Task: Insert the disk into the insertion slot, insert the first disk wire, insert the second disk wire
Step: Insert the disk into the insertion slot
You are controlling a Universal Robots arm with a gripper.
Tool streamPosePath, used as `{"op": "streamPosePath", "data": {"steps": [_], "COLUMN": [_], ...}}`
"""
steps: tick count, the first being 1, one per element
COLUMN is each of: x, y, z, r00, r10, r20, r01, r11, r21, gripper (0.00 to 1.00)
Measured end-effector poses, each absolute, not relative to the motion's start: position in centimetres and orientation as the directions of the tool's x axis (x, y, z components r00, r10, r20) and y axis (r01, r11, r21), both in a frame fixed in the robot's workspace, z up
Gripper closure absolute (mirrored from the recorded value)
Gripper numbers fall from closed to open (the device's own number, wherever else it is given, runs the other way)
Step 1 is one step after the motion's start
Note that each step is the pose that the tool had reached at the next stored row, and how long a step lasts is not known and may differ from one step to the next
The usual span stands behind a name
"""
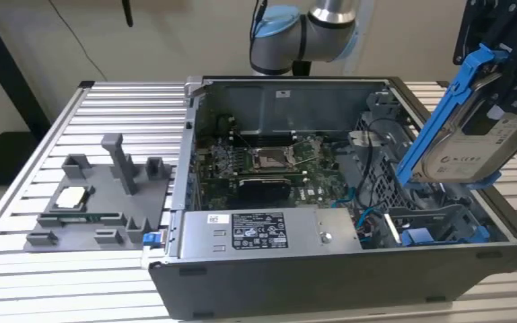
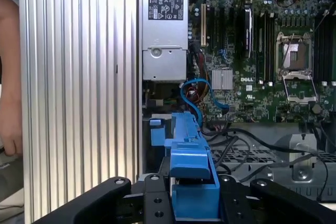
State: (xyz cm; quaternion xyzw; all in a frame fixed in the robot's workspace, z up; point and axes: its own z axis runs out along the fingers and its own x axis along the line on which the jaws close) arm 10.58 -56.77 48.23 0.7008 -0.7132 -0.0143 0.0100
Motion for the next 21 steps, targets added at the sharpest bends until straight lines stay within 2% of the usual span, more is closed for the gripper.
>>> {"op": "streamPosePath", "data": {"steps": [9,21], "x": [10.6,10.6], "y": [-56.8,-56.8], "z": [48.2,47.1], "r00": [-0.018,-0.017], "r10": [-1.000,-1.000], "r20": [-0.010,-0.017], "r01": [-0.999,-1.000], "r11": [0.017,0.017], "r21": [0.033,-0.004], "gripper": [0.67,0.67]}}
